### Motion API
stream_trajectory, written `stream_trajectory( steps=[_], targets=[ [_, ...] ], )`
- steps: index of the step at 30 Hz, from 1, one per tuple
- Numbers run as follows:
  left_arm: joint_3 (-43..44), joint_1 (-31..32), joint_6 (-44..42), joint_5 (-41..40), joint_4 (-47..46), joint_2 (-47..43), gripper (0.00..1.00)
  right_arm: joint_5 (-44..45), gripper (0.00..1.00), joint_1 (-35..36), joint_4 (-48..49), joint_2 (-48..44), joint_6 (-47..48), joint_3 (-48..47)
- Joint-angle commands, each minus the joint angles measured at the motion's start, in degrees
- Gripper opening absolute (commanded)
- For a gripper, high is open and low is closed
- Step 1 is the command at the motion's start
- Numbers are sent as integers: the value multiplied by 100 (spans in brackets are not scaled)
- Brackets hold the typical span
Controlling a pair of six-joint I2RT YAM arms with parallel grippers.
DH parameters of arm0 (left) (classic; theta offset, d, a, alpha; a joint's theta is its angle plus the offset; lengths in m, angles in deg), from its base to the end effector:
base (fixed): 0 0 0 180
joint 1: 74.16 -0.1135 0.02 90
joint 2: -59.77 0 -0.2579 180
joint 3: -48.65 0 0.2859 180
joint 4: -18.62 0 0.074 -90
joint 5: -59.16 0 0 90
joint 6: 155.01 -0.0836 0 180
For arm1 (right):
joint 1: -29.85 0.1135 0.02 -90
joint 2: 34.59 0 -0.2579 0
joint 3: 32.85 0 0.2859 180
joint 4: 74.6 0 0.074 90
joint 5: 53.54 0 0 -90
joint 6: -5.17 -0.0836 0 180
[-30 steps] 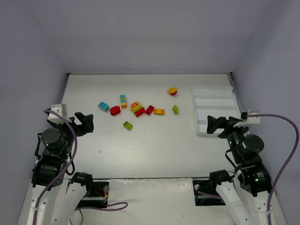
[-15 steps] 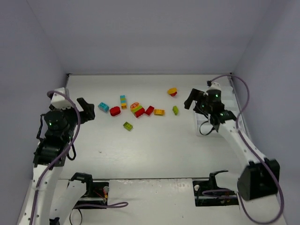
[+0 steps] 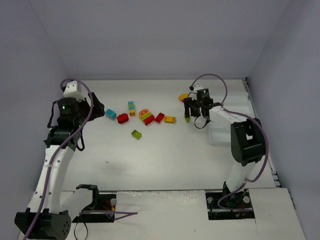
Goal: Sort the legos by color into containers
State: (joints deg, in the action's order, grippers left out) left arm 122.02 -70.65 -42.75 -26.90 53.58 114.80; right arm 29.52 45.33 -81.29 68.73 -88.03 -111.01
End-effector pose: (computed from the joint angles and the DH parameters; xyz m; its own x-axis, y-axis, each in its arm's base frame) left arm 0.2935 -0.0238 0.3698 -0.3122 -0.3595 -0.8794 0.0092 0.9245 -0.3812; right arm 0.4517 0.1356 0.1601 -0.5281 -0.0888 -0.8445 -0.3349 0.9357 0.1111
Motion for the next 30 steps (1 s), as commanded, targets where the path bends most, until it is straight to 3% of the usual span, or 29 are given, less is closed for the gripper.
stream_trajectory(
  steps=[1,5,9,12,13,15,17,24,30],
  targets=[
    [229,-131,226,159,-220,70,78,-307,66,112,432,187,557,-400],
    [185,-149,191,-34,-202,79,78,-230,70,209,450,626,593,-664],
    [176,-149,191,-17,-193,61,78,-97,67,209,441,855,619,-858],
    [168,-149,191,18,-202,43,78,60,48,218,441,864,628,-823],
    [168,-149,191,27,-202,43,78,79,34,218,441,847,619,-779],
    [176,-149,191,54,-202,43,78,149,21,218,441,803,619,-744],
    [168,-149,200,89,-202,43,78,236,0,218,433,672,628,-709],
    [168,-149,208,150,-202,52,78,1141,0,-1,590,284,505,-1068],
    [159,-149,217,203,-220,-18,78,1643,0,-880,617,556,-338,-1762]
  ],
)
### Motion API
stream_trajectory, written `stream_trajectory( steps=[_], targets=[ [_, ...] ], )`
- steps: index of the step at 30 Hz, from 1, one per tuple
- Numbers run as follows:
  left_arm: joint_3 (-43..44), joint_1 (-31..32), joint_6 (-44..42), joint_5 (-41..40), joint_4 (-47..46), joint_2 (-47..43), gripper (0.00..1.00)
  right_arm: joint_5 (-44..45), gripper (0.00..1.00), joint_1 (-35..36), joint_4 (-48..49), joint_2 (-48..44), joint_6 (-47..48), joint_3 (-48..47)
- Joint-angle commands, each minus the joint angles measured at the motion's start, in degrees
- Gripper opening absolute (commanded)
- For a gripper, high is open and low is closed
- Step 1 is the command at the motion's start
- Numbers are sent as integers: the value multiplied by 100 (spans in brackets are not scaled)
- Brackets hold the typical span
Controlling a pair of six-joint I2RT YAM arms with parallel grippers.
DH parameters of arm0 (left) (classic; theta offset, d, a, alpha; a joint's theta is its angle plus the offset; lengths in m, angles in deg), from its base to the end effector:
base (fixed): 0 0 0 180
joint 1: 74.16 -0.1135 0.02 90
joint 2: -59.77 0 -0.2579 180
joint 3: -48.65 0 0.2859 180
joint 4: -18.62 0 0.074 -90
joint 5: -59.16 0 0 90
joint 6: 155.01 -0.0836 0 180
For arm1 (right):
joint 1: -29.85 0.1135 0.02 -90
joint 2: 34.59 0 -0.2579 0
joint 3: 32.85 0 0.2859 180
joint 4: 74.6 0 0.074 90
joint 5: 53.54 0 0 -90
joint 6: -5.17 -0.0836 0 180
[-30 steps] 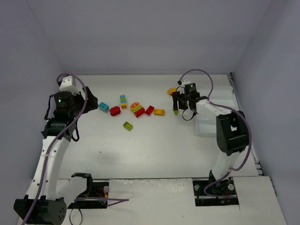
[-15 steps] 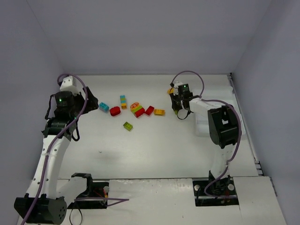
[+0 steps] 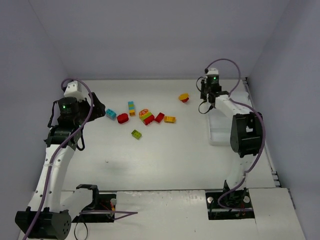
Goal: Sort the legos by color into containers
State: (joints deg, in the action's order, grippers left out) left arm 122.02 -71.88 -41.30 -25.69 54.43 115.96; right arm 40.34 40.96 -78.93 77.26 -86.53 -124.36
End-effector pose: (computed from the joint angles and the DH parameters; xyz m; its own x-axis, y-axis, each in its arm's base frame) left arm 0.2981 -0.0194 0.3620 -0.3424 -0.3872 -0.8561 -0.0143 0.9132 -0.4073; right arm 0.5183 0.0960 0.1878 -0.4133 -0.0510 -0.9092 -0.1197 0.9928 -0.0013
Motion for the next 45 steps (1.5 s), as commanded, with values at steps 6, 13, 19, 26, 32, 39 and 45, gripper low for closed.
stream_trajectory(
  steps=[6,13,19,26,32,39,45],
  targets=[
    [159,-26,55,118,-287,-125,78,526,0,-883,390,441,-665,-1051],
    [141,-26,20,171,-279,-152,78,386,19,-1024,372,1084,-701,-1631],
    [132,-26,20,180,-279,-143,78,324,43,-1024,363,979,-666,-1527],
    [132,-26,20,215,-305,-178,78,-194,60,-665,372,-4,-341,-922],
    [132,-44,-15,197,-296,-283,78,-844,60,433,460,-1338,160,230],
    [124,-97,-15,250,-305,-398,78,-1276,65,2411,838,-1896,398,1321],
    [97,-105,-24,232,-331,-389,78,-1056,76,3502,961,-993,494,979]
  ],
)
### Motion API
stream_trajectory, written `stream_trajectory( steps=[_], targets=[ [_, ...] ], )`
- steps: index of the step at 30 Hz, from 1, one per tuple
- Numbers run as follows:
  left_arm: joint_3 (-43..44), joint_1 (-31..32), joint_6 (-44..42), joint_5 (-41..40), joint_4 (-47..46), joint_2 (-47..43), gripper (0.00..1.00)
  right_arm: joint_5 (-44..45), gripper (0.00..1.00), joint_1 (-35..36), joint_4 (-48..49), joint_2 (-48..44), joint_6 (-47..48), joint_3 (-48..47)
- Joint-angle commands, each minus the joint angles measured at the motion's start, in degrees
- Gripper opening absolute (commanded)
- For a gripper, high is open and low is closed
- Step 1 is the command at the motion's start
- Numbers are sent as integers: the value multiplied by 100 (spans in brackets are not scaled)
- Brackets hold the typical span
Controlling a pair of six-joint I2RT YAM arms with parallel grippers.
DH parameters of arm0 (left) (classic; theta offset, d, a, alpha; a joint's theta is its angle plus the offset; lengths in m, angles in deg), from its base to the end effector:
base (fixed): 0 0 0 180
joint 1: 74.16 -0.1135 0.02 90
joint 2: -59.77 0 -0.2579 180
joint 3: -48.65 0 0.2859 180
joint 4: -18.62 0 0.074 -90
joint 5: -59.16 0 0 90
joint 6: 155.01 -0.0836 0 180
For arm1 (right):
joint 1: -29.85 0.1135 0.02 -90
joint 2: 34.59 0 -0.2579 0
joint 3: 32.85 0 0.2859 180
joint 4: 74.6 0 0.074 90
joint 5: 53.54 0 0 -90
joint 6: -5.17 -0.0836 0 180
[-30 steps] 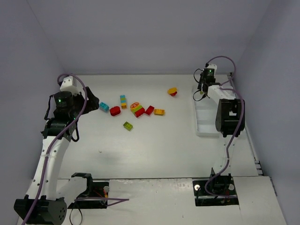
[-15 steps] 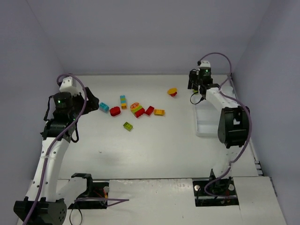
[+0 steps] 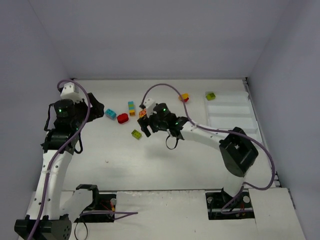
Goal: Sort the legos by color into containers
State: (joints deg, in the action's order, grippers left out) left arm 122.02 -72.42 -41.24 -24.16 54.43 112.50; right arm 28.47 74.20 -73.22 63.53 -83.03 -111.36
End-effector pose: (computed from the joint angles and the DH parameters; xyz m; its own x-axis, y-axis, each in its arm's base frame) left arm 0.2825 -0.0183 0.3784 -0.2968 -0.3915 -0.8710 0.0249 0.9086 -0.4169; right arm 0.3313 0.3401 0.2238 -0.1989 -0.2379 -0.9507 -0.7933 0.6087 0.0136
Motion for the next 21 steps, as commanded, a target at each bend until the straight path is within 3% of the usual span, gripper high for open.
stream_trajectory(
  steps=[1,9,14,17,18,20,21],
  targets=[
    [97,-51,-30,71,-340,-43,78,235,76,352,391,504,214,-418],
    [27,-51,-22,114,-411,62,78,561,76,881,285,1971,285,-1480],
    [18,-42,-4,158,-428,97,78,605,67,908,259,2448,215,-1833],
    [9,-42,5,158,-428,132,78,649,41,899,259,2510,198,-1816],
    [9,-42,5,167,-428,132,78,693,22,899,259,2483,180,-1746],
    [9,-33,14,176,-428,132,78,781,2,890,285,2317,215,-1658],
    [9,-42,14,185,-437,141,78,1086,0,882,285,2229,250,-1606]
  ],
)
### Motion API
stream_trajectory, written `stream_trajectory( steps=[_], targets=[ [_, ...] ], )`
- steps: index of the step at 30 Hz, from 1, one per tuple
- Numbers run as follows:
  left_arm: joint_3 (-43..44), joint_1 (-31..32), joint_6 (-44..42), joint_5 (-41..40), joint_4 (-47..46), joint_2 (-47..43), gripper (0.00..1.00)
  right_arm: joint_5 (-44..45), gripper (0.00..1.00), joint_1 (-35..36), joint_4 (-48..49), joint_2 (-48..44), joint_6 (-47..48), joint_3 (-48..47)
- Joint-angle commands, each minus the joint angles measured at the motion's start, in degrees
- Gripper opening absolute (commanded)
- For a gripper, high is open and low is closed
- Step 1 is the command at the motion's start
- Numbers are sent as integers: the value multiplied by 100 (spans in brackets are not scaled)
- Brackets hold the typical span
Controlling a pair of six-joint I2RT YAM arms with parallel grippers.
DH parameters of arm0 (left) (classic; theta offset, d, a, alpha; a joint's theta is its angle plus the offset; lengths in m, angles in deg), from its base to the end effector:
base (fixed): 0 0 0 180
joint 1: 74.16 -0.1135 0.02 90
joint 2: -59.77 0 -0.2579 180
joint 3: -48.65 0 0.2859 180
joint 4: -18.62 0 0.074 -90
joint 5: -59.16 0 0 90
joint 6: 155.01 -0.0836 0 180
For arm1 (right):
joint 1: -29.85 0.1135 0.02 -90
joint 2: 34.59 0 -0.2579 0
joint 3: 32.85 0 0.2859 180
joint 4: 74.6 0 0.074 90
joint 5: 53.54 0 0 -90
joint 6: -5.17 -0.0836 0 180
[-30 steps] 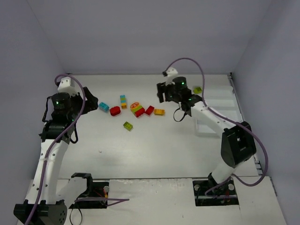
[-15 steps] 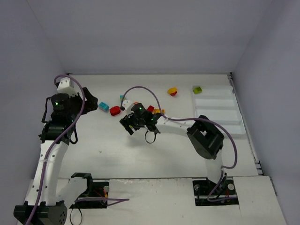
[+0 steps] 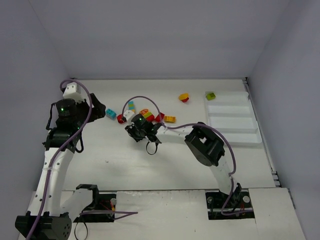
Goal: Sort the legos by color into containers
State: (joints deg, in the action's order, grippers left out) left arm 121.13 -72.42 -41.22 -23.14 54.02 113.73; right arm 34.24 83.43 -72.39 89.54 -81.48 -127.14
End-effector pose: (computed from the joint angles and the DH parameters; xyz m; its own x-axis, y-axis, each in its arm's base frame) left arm 0.2890 -0.0200 0.3673 -0.3294 -0.3899 -0.8599 0.0277 0.9064 -0.4216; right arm 0.3253 0.4463 0.1117 -0.2267 -0.4056 -0.8855 -0.8391 0.5429 -0.0338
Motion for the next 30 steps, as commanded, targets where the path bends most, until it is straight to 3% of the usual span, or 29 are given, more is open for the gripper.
stream_trajectory(
  steps=[1,5,10,13,20,30],
  targets=[
    [99,-42,11,91,-387,19,78,599,0,-67,202,-477,139,86],
    [99,-42,20,91,-395,19,78,916,0,-610,211,-1363,183,394],
    [99,-42,64,161,-404,115,78,1819,0,-2198,132,-2138,-36,597],
    [134,-42,108,249,-369,185,78,1734,0,-3305,88,-2367,-535,536],
    [117,-33,143,135,-351,221,78,1417,1,-4776,70,-1588,-1003,-140],
    [134,-33,135,152,-334,230,78,1250,11,-5341,26,-417,-1048,-888]
  ],
)
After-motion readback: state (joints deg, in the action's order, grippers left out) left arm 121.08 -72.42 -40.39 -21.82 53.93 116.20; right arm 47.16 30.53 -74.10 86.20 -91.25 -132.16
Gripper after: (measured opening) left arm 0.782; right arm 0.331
